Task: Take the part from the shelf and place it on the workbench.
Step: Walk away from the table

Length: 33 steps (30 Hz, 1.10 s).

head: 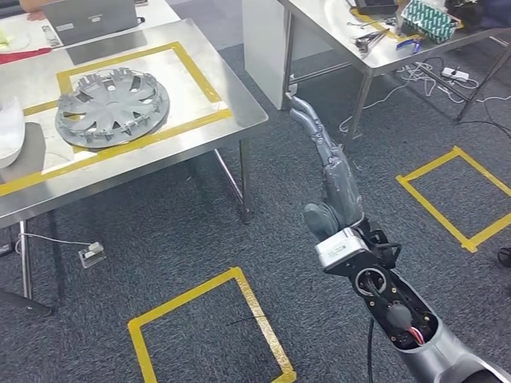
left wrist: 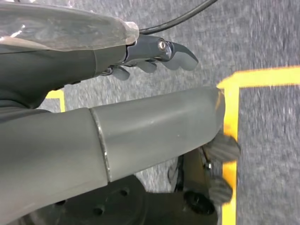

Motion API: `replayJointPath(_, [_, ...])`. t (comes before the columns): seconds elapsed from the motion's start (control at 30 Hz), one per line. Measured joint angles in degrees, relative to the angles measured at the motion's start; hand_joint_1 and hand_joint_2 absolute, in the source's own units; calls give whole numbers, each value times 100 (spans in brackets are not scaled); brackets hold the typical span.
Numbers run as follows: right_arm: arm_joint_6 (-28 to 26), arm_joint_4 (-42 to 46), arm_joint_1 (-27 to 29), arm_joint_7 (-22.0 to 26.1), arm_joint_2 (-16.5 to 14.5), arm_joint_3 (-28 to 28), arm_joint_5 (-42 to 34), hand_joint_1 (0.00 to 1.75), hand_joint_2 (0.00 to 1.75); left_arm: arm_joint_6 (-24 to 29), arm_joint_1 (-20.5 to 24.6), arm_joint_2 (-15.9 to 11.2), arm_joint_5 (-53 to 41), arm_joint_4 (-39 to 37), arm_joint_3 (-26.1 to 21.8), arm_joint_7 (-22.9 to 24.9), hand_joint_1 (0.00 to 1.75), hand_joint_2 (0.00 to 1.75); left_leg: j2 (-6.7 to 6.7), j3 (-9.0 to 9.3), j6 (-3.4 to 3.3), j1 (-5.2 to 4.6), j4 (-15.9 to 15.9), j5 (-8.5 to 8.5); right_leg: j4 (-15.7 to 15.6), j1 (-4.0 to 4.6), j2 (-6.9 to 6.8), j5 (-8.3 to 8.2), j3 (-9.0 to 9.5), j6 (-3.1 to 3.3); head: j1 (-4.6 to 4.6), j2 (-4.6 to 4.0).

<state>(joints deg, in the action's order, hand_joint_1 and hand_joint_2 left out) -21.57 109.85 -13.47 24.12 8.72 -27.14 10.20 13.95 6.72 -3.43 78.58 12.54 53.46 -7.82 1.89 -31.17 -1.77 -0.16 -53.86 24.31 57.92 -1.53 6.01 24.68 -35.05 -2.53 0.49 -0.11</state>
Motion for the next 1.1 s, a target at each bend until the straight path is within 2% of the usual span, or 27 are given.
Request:
replayJointPath(0.07, [17, -23, -15, 22, -2, 21, -13, 0, 0, 26, -11, 16, 34, -1, -5, 0, 0, 0, -153, 23, -21, -3, 63, -33, 579, 38, -376, 364, -255, -17, 53, 0])
replayJointPath(0.1, [27, -37, -21, 27, -3, 25, -18, 0, 0, 34, -18, 22, 43, -2, -7, 0, 0, 0, -228, 21, -33, -13, 63, -33, 975, 43, -483, 567, -418, -29, 78, 0])
replayJointPath(0.13, [33, -54, -20, 32, -4, 29, -19, 0, 0, 36, -24, 28, 49, -2, -8, 0, 0, 0, -302, 19, -38, -23, 60, -29, 1297, 43, -528, 699, -543, -43, 95, 0])
replayJointPath(0.17, [38, -69, -18, 33, -4, 34, -19, 0, 0, 38, -28, 38, 52, -2, -8, 0, 0, 0, -378, 18, -42, -31, 55, -23, 1446, 44, -550, 730, -582, -49, 110, 0])
replayJointPath(0.2, [40, -85, -17, 34, -4, 39, -19, 0, 0, 40, -30, 48, 54, -2, -9, 0, 0, 0, -451, 21, -43, -36, 50, -16, 1360, 46, -569, 650, -501, -48, 129, 0])
replayJointPath(0.23, [40, -99, -19, 36, -4, 45, -19, 0, 0, 40, -28, 60, 56, -2, -9, 0, 0, 0, -519, 26, -40, -43, 42, -7, 1049, 51, -608, 487, -309, -37, 150, 0])
replayJointPath(0.27, [41, -108, -23, 38, -4, 52, -19, 0, 0, 42, -24, 73, 59, -2, -10, 0, 0, 0, -581, 34, -34, -50, 32, 5, 605, 69, -721, 307, -50, -10, 171, 0])
replayJointPath(0.3, [42, -118, -31, 41, -4, 60, -19, 0, 0, 44, -21, 85, 65, -2, -12, 0, 0, 0, -637, 41, -20, -68, 16, 20, 200, 100, -861, 180, 178, 38, 187, 0])
replayJointPath(0.33, [43, -127, -41, 44, -4, 68, -19, 0, 0, 49, -20, 94, 74, -2, -14, 0, 0, 0, -686, 46, -4, -82, 2, 33, -86, 128, -962, 103, 328, 92, 193, 0])
replayJointPath(0.37, [45, -135, -49, 48, -4, 76, -19, 0, 0, 55, -19, 100, 85, -2, -15, -1, 0, 0, -738, 52, 14, -93, -9, 43, -233, 153, -1024, 81, 395, 142, 190, 0])
replayJointPath(0.43, [53, -158, -58, 40, -4, 96, -5, 0, 0, 66, -14, 106, 102, -2, -18, -5, 0, 0, -853, 69, 51, -105, -14, 55, -277, 155, -912, 61, 385, 212, 170, 0])
replayJointPath(0.47, [55, -170, -58, 10, -4, 112, 27, 0, 0, 66, -8, 105, 98, -2, -19, -14, 0, 0, -840, 73, 80, -98, -39, 83, -297, 137, -846, 40, 387, 233, 167, 0])
replayJointPath(0.5, [47, -185, -57, -55, -4, 134, 92, 0, 0, 56, -5, 102, 83, -2, -20, -29, 0, 0, -735, 42, 116, -86, -135, 160, -319, 111, -781, 16, 390, 257, 154, 0])
replayJointPath(0.53, [30, -206, -53, -162, -3, 170, 181, 0, 0, 39, -4, 97, 60, -2, -19, -45, 0, 0, -581, -52, 156, -66, -361, 306, -340, 81, -721, -9, 391, 278, 128, 0])
replayJointPath(0.57, [10, -237, -40, -291, -2, 211, 259, 0, 0, 16, -8, 93, 34, -2, -19, -58, 0, 0, -402, -206, 197, -34, -708, 502, -348, 62, -666, -25, 384, 290, 95, 0])
replayJointPath(0.6, [-6, -283, -13, -430, 2, 268, 287, 0, 0, -13, -17, 92, 9, -2, -17, -69, 0, 0, -284, -405, 229, -7, -1138, 712, -348, 51, -608, -35, 370, 299, 60, 0])
replayJointPath(0.63, [-8, -347, 30, -555, 12, 331, 240, 0, 0, -41, -29, 90, -15, -2, -16, -74, 0, 0, -240, -590, 257, 19, -1531, 866, -347, 43, -546, -42, 358, 300, 36, 0])
replayJointPath(0.67, [2, -437, 85, -645, 35, 403, 123, 0, 0, -65, -41, 88, -36, -2, -15, -76, 0, 0, -230, -700, 279, 44, -1762, 916, -346, 35, -480, -47, 351, 294, 24, 0])
replayJointPath(0.7, [15, -561, 141, -714, 68, 491, -25, 0, 0, -89, -51, 86, -61, -2, -14, -79, 0, 0, -227, -705, 298, 70, -1766, 848, -344, 24, -410, -53, 347, 282, 19, 0])
replayJointPath(0.73, [27, -728, 192, -762, 104, 585, -162, 0, 0, -108, -57, 82, -86, -2, -14, -78, 0, 0, -214, -590, 312, 96, -1517, 674, -341, 7, -338, -59, 347, 263, 15, 0])
replayJointPath(0.77, [33, -932, 230, -794, 143, 686, -265, 0, 0, -121, -59, 77, -107, -2, -13, -75, 0, 0, -160, -389, 325, 126, -1095, 450, -338, -12, -269, -64, 347, 235, 7, 0])
replayJointPath(0.83, [33, -1411, 264, -836, 218, 881, -377, 0, 0, -135, -57, 71, -140, -2, -13, -67, 0, 0, 40, -24, 340, 166, -296, 151, -321, -24, -144, -69, 319, 148, -15, 0])
replayJointPath(0.87, [31, -1677, 265, -832, 257, 964, -408, 0, 0, -136, -56, 71, -154, -2, -13, -63, 0, 0, 113, 60, 329, 171, -97, 102, -321, -24, -96, -77, 303, 100, -15, 0])
replayJointPath(0.9, [28, -1984, 256, -798, 294, 1038, -451, 0, 0, -136, -53, 72, -167, -2, -13, -62, 0, 0, 136, 77, 301, 161, -39, 107, -333, -25, -51, -91, 289, 53, -10, 0])
replayJointPath(0.97, [30, -2787, 209, -624, 364, 1159, -621, 0, 0, -136, -42, 75, -194, -2, -11, -58, 0, 0, 49, 71, 202, 149, -28, 77, -373, -49, -11, -117, 282, -29, 11, 0])
replayJointPath(1.03, [39, -3686, 119, -494, 419, 1247, -829, 0, 0, -136, -32, 78, -216, -2, -11, -57, 0, 0, -36, 70, 106, 137, 9, 38, -165, -48, -230, 28, 181, -72, 70, 0])
replayJointPath(1.1, [46, -4466, 32, -547, 439, 1280, -930, 0, 0, -136, -36, 84, -236, -2, -10, -56, 0, 0, -126, 61, 42, 92, 23, 29, 506, -30, -508, 399, -122, -76, 169, 0])
